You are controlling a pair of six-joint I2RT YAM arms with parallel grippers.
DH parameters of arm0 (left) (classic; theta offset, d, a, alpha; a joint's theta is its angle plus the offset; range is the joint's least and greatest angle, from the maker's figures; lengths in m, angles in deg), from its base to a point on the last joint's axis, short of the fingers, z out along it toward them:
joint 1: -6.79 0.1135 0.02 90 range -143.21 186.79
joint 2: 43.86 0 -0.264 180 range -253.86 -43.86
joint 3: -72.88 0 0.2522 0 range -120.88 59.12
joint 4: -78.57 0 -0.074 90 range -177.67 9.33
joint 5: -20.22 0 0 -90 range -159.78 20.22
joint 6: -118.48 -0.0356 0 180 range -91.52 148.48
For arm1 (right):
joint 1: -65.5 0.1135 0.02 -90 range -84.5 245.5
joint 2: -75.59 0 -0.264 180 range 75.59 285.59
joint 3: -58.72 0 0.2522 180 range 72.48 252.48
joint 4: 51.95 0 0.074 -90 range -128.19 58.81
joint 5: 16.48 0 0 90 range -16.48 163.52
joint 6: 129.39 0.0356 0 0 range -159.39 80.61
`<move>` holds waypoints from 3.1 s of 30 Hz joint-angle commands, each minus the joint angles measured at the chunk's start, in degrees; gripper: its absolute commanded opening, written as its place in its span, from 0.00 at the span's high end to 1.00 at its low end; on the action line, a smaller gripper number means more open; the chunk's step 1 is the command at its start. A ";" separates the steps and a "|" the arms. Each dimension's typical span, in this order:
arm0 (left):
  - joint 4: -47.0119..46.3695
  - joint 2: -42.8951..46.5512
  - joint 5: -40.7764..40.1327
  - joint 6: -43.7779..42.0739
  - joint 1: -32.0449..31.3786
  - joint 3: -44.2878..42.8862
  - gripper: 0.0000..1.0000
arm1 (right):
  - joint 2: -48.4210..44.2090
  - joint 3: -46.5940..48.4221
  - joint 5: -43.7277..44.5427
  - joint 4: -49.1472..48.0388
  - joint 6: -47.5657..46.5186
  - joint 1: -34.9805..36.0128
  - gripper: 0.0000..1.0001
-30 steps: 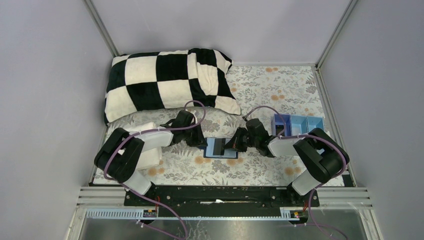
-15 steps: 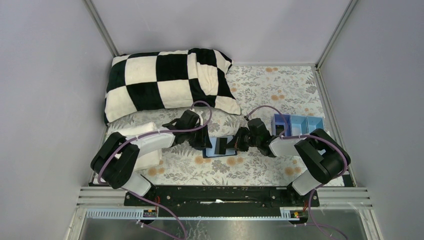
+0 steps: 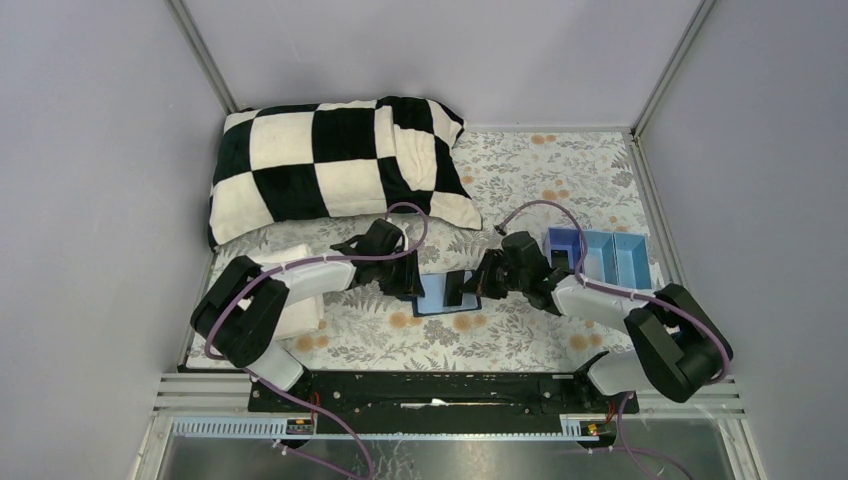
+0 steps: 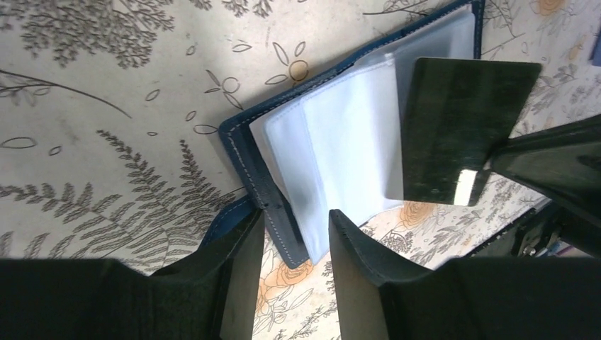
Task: Take the credit cards out of the card holder
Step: Remove the credit card from the card holder, then place the credit card in the storage box.
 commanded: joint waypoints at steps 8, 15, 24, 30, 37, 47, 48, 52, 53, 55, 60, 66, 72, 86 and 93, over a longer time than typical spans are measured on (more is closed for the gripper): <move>5.98 4.17 -2.36 -3.94 -0.33 -5.66 0.54 | -5.60 7.48 7.66 13.44 -9.27 -0.27 1.00; 5.56 4.61 -1.11 -3.08 -0.32 -5.52 0.55 | -5.18 12.14 11.14 22.32 -13.06 -0.22 1.00; 6.65 3.77 -0.40 -2.70 -0.60 -5.95 0.56 | -0.18 24.17 18.93 39.98 -15.82 -0.26 1.00; 6.99 4.31 -1.29 -2.95 -0.65 -5.87 0.56 | 9.02 36.11 26.91 54.78 -19.47 -0.27 1.00; 7.03 4.09 -1.68 -3.37 -0.61 -5.91 0.56 | 9.61 36.39 27.66 54.10 -19.19 -0.22 1.00; 10.22 4.96 -1.52 -4.90 -0.65 -9.03 0.56 | 3.30 42.96 37.83 60.74 -21.69 -2.75 1.00; 10.99 5.25 -1.42 -5.20 -0.56 -9.76 0.56 | 3.42 44.07 40.06 62.42 -21.90 -3.38 1.00; 14.55 5.53 -1.32 -6.28 -0.60 -13.51 0.56 | 4.93 48.34 47.05 68.42 -23.15 -6.07 1.00; 15.23 5.39 -1.39 -6.59 -0.60 -14.22 0.56 | 4.97 48.87 47.54 68.95 -23.47 -7.05 1.00; 16.23 4.84 -1.29 -7.00 -0.58 -15.53 0.56 | 4.69 49.55 48.09 69.29 -23.82 -8.26 1.00; 16.93 1.89 0.26 -7.57 -0.59 -17.21 0.56 | 4.81 49.69 52.75 70.89 -24.48 -10.21 1.00; 16.64 -1.13 2.44 -7.78 -0.51 -18.74 0.56 | 6.74 46.67 55.04 69.64 -24.21 -10.83 1.00; 16.55 -2.29 2.08 -8.34 -0.51 -19.20 0.56 | 9.38 43.72 55.73 68.15 -24.41 -11.25 1.00; 15.72 -4.22 0.20 -9.10 0.24 -18.30 0.56 | 12.43 34.74 55.02 61.63 -24.29 -12.93 1.00; 10.08 -4.61 6.10 -6.70 2.91 -15.20 0.56 | 13.50 33.60 53.55 59.94 -25.73 -13.04 1.00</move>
